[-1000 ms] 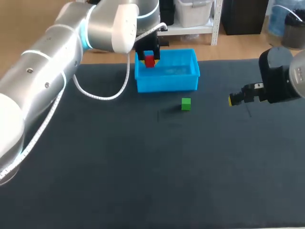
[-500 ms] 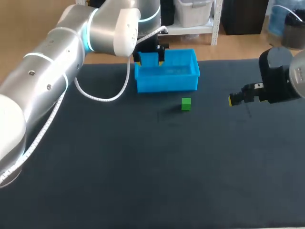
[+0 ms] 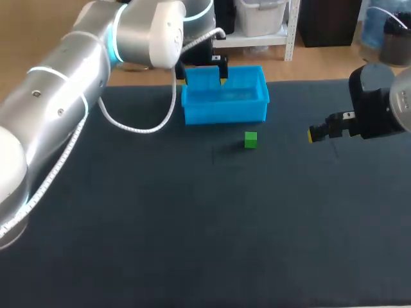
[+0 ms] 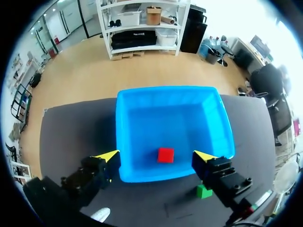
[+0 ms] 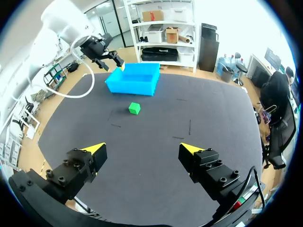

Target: Use the left arm to pick the red cube and place it into the blue plastic box first, then use the right arm to grasp the green cube and put it into the same blue plastic box after the first action is fully finished.

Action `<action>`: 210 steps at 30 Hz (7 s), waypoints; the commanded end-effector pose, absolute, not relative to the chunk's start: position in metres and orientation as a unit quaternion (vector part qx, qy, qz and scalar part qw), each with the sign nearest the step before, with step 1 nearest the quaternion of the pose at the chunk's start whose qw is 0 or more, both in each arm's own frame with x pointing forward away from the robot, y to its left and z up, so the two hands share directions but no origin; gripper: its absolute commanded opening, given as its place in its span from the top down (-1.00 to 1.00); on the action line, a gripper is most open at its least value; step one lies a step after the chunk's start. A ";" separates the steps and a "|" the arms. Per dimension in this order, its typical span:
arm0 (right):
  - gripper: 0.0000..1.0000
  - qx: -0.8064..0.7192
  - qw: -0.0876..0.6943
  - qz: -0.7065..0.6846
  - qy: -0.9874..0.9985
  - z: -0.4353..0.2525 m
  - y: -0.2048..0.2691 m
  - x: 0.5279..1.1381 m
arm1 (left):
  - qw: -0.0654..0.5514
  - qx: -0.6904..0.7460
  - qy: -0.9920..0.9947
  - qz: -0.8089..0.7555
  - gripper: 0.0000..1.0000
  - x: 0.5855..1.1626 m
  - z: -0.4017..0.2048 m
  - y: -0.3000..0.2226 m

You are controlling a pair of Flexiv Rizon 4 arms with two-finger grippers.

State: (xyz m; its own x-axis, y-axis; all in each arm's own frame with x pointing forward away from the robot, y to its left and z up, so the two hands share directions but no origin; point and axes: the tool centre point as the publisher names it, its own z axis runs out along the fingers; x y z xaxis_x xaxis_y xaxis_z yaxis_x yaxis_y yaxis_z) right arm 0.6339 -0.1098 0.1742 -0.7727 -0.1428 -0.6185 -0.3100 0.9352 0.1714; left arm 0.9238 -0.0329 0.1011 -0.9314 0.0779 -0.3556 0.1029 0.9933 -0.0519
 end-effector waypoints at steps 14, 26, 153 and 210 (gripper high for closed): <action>-1.00 -0.120 0.317 0.132 0.931 0.174 -0.110 0.632 | 0.209 0.112 0.967 -0.096 -1.00 0.863 0.129 -0.005; -1.00 -0.120 0.317 0.132 0.931 0.174 -0.110 0.632 | 0.269 0.122 0.943 -0.153 -1.00 0.793 0.139 0.050; -1.00 -0.068 0.190 0.087 0.976 0.164 -0.079 0.687 | 0.373 0.367 0.841 -0.134 -1.00 0.651 0.154 0.141; -1.00 -0.062 0.060 0.030 0.996 0.088 -0.011 0.766 | 0.373 0.367 0.841 -0.134 -1.00 0.651 0.154 0.141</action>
State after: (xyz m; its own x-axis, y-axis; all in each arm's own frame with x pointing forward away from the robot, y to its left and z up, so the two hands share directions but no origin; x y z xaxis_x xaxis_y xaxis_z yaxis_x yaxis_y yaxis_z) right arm 0.7598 -0.0152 0.0936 -0.9843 -0.1224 -0.1270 -0.1308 0.9896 0.0594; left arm 0.6496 0.1435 0.1531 -0.4437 0.5127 -0.7350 0.7235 0.6890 0.0439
